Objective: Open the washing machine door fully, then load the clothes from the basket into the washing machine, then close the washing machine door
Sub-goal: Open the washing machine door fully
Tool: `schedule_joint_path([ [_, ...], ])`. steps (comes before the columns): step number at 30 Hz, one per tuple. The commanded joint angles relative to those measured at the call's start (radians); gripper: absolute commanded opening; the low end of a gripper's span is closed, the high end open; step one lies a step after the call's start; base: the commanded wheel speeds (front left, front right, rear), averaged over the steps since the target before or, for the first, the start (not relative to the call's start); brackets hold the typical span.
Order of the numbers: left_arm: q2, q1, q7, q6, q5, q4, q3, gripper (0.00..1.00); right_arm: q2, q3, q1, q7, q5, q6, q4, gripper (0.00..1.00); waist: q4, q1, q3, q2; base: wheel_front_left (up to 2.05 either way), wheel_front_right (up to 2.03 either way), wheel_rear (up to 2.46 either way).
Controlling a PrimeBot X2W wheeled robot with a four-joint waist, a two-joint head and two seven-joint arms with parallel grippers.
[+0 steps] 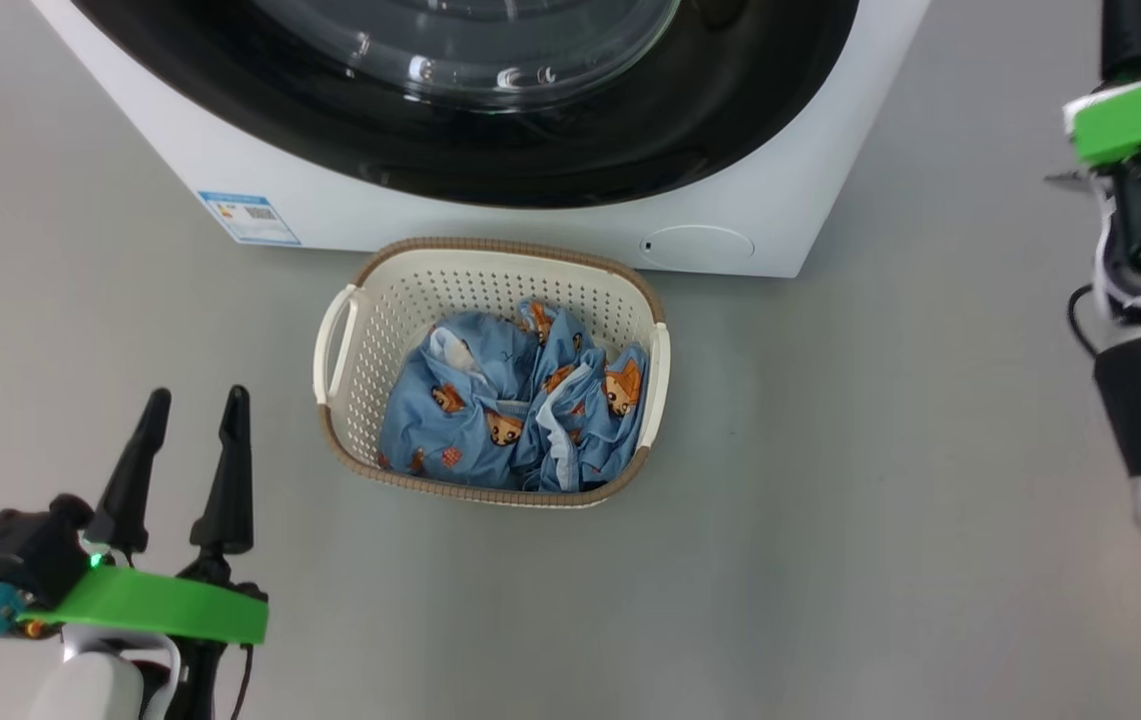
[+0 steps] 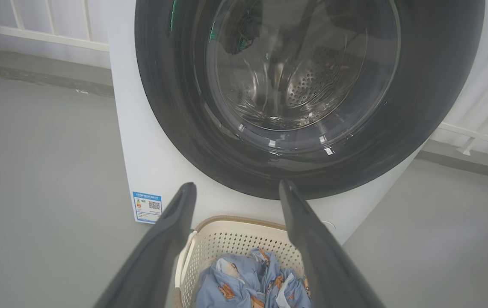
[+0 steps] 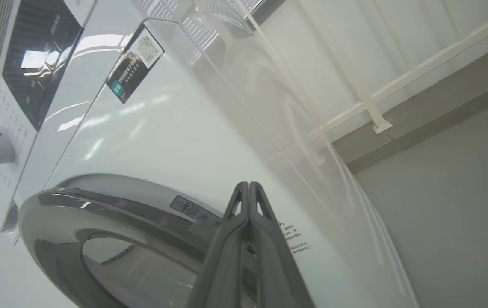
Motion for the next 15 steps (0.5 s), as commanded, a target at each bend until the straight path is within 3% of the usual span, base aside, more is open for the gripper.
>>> schedule_joint_path([
  [1, 0.034, -0.044, -0.006, 0.001, -0.013, -0.031, 0.030, 1.00, -0.010, 0.007, -0.056, 0.036, 0.058, 0.006, -0.008, 0.00, 0.011, 0.0000, 0.023, 0.0000, 0.00, 0.00, 0.00],
  [15, 0.032, -0.080, -0.006, 0.001, -0.039, -0.035, 0.008, 1.00, -0.051, 0.021, -0.225, 0.340, 0.387, 0.006, 0.054, 0.00, 0.049, 0.0000, 0.083, 0.0000, 0.00, 0.00, 0.00],
])
